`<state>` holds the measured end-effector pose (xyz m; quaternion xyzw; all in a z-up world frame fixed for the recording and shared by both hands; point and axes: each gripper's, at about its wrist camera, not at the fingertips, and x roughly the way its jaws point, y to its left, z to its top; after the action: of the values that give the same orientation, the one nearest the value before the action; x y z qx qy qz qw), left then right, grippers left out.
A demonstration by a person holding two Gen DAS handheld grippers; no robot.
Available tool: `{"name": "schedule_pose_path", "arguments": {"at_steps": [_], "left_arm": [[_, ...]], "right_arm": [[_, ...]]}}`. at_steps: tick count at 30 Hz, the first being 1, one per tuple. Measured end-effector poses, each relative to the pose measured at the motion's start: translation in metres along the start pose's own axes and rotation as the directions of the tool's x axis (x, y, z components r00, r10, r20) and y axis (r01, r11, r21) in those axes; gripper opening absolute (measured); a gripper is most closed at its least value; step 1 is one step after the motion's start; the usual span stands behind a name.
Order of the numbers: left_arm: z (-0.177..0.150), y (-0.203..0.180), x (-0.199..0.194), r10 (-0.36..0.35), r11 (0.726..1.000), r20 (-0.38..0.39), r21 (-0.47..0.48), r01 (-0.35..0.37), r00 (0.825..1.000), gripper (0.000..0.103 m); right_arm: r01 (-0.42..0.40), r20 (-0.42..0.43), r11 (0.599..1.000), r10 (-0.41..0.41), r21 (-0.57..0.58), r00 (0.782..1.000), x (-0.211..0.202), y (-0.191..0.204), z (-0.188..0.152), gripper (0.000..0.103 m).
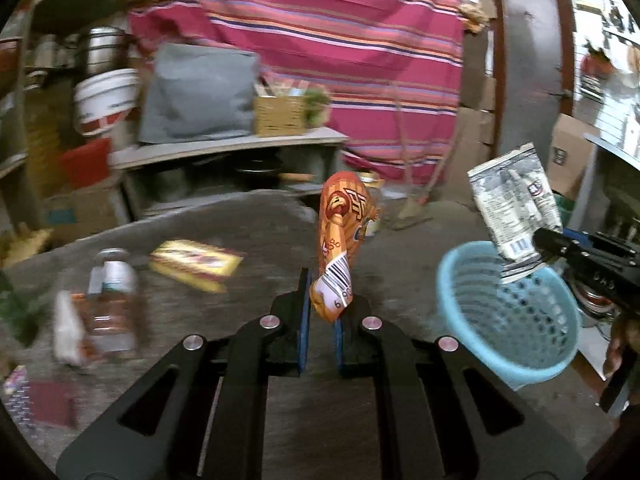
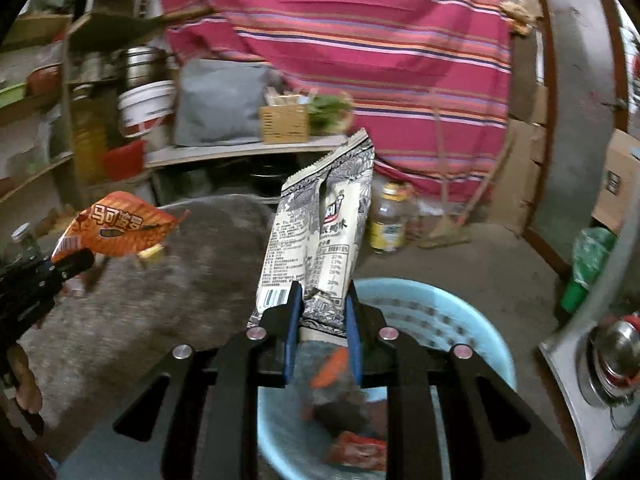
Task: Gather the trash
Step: 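Carry the wrapper and packet to the blue basket and open both tools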
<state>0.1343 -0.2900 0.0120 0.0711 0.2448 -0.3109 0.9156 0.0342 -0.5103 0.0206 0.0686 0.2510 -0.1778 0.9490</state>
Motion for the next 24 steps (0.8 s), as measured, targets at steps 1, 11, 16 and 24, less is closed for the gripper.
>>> {"name": "schedule_pose_path", "arguments": {"at_steps": [1, 11, 16, 24], "left_arm": [[0.000, -0.015, 0.008, -0.020, 1.000, -0.008, 0.011, 0.020, 1.000, 0.008], [-0.014, -0.104, 0.060, -0.160, 0.984, -0.116, 0.062, 0.168, 0.980, 0.008], [-0.017, -0.126, 0.072, -0.161, 0.979, -0.157, 0.097, 0.177, 0.974, 0.030], [-0.015, -0.116, 0.058, -0.136, 0.987, -0.111, 0.071, 0.145, 0.984, 0.084]], "right_arm": [[0.021, -0.004, 1.000, -0.021, 0.012, 1.000, 0.000, -0.011, -0.002, 0.021], [0.080, -0.021, 0.989, -0.078, 0.128, 0.997, 0.001, -0.070, -0.011, 0.021], [0.097, -0.039, 0.984, -0.092, 0.152, 0.995, 0.004, -0.084, -0.016, 0.021], [0.112, -0.074, 0.980, -0.101, 0.167, 0.992, 0.009, -0.092, -0.023, 0.021]]}}
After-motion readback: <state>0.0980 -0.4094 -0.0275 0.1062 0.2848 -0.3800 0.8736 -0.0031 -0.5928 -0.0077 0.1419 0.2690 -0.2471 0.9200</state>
